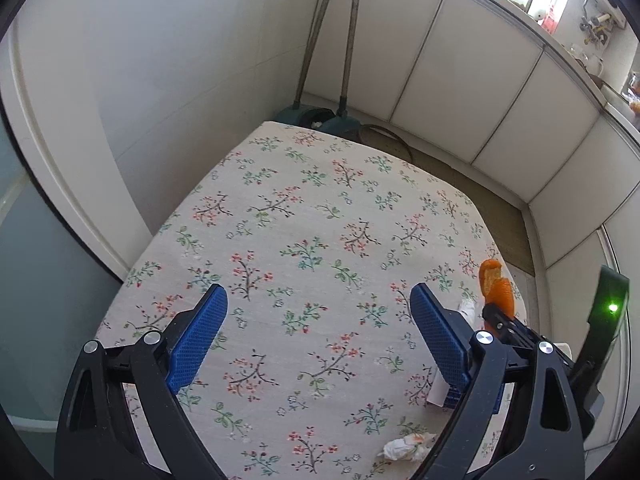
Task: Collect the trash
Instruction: 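Grasp the orange peel with the right gripper, then grasp the crumpled white tissue with the left gripper while the right holds the peel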
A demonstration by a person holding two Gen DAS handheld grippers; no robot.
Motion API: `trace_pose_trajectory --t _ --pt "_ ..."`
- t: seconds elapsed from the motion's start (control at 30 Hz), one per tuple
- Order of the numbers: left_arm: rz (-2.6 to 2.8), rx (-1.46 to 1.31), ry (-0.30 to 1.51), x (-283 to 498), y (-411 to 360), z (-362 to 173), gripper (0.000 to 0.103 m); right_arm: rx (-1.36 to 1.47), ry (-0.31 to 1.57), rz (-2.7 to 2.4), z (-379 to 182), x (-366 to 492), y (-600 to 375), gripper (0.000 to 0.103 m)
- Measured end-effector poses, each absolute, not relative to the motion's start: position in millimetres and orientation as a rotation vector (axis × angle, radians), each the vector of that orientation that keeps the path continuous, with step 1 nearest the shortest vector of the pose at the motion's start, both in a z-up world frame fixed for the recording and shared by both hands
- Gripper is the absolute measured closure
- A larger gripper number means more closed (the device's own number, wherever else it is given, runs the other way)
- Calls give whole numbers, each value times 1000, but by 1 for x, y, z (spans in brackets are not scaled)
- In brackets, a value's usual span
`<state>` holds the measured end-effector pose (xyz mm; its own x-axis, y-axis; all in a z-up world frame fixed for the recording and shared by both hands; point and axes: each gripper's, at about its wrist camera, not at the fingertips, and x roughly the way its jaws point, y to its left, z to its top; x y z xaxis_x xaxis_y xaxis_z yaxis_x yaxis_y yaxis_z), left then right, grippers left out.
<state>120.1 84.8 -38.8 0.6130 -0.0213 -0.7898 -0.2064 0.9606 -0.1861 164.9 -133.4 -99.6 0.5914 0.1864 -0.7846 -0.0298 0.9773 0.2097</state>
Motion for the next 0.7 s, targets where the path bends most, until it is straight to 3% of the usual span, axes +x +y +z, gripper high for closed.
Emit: trace_pose_trajectory --t 0.33,0.7 --pt "-18 -181 947 141 1 -57 14 226 835 25 -57 124 -223 89" --pt "-141 -24 1047 172 -74 -95 14 248 803 -33 -46 99 -274 89"
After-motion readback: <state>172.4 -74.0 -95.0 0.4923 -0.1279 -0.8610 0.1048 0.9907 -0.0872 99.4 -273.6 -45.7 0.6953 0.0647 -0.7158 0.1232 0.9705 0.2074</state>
